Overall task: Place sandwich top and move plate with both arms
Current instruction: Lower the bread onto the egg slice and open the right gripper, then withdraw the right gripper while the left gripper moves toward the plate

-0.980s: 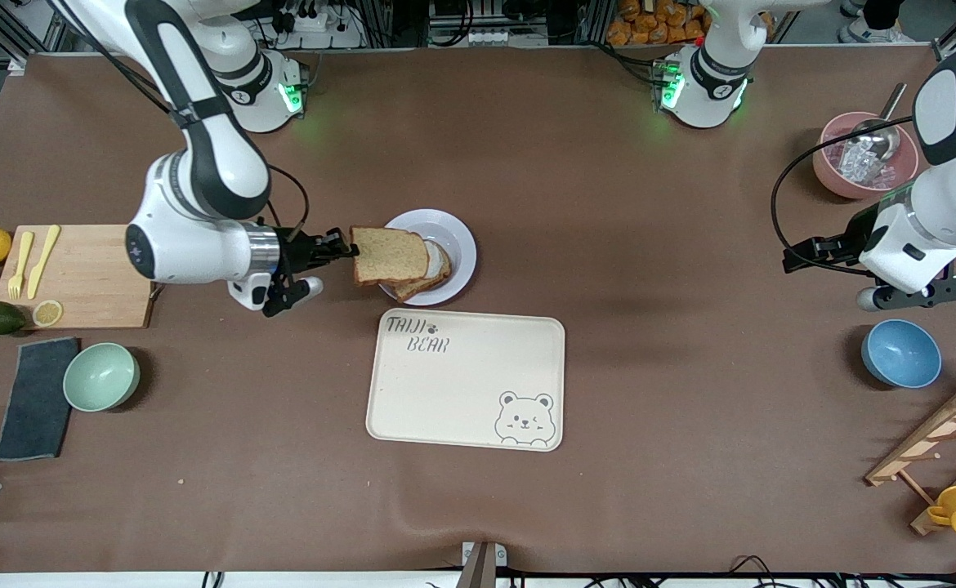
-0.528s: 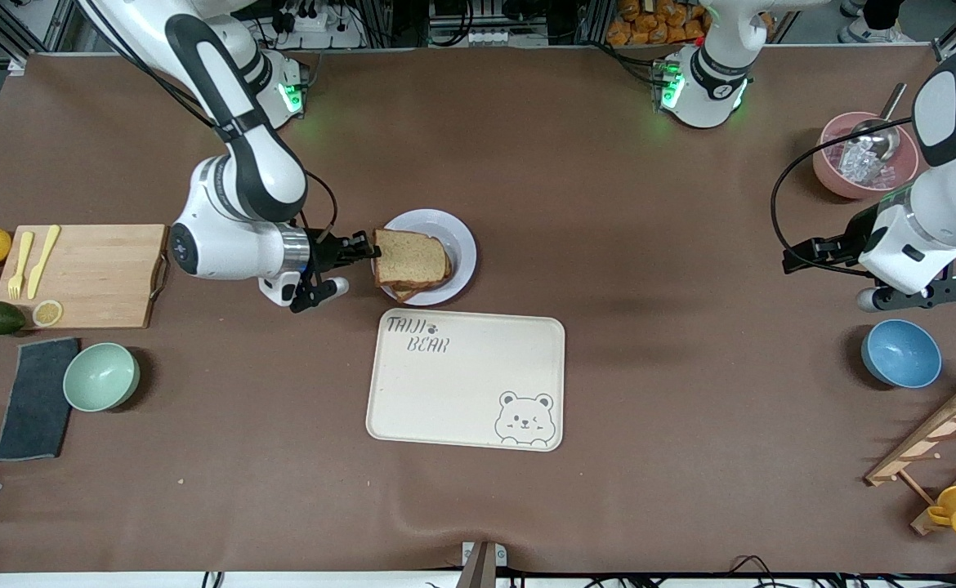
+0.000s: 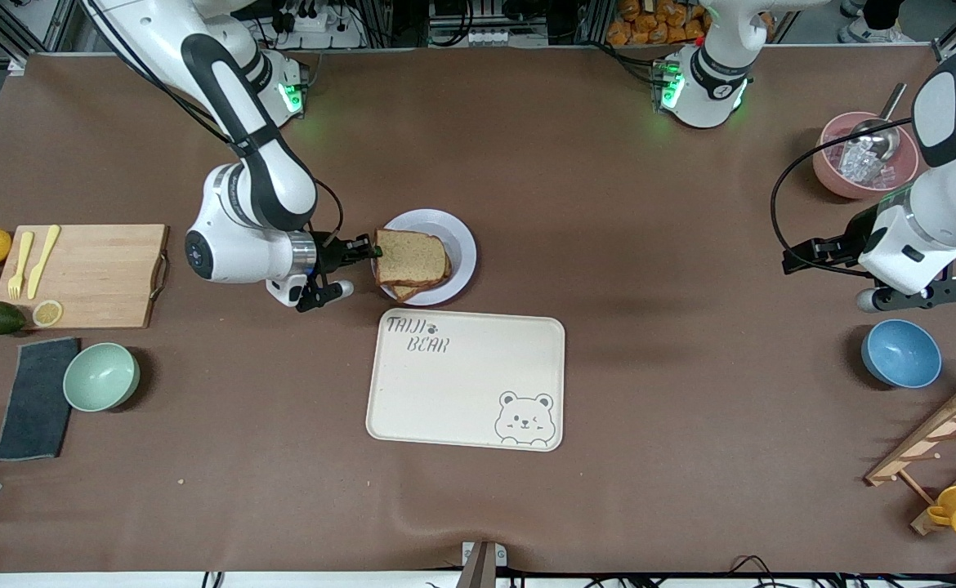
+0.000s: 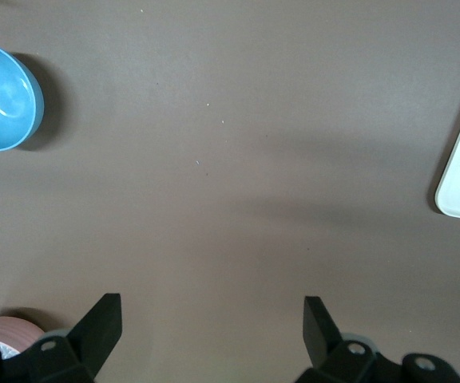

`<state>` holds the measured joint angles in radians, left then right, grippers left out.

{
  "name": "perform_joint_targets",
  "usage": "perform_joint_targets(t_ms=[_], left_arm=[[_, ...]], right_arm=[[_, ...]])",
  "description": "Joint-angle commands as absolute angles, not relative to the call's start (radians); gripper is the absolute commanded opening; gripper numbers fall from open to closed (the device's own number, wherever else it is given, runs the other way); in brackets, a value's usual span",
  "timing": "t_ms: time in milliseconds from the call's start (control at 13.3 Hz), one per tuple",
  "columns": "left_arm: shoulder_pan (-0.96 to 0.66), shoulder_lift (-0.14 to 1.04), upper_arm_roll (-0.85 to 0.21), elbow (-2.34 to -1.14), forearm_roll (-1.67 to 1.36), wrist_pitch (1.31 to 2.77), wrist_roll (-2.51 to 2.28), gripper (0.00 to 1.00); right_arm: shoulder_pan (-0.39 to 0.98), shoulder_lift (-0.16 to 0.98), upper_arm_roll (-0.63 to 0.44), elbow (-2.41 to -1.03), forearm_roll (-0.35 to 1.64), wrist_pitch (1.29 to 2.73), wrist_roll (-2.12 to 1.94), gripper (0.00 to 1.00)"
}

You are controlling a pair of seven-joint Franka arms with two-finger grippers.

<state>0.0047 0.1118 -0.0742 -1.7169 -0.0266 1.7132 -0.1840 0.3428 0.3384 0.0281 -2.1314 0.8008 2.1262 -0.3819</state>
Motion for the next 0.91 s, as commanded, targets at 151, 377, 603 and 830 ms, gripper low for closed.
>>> perform_joint_targets(t_ms=[151,377,603,830], left_arm=[[0.009,0.11,-0.078,-1.723,-0.025,1.729,-0.201,1.0],[0.009,0.11,-0.078,-1.723,-0.025,1.729,-0.201,1.0],[0.009,0.11,-0.078,-1.723,-0.025,1.73,-0.201,1.0],[0.021,0.107,-0.078,-1.718,-0.041,1.736,-0.198,1.0]], right_arm=[[0.347,0.328,0.018,-2.129,0.819,2.157,-0.39,1.0],[0.312,0.313,0.009,-2.097,0.786,2.138,-0.387,1.0],[0.24,0.313,-0.009,-2.065,0.657,2.143,-0.383,1.0],[0.175,0.305,-0.038,-2.036,0.517,2.148,-0.387,1.0]])
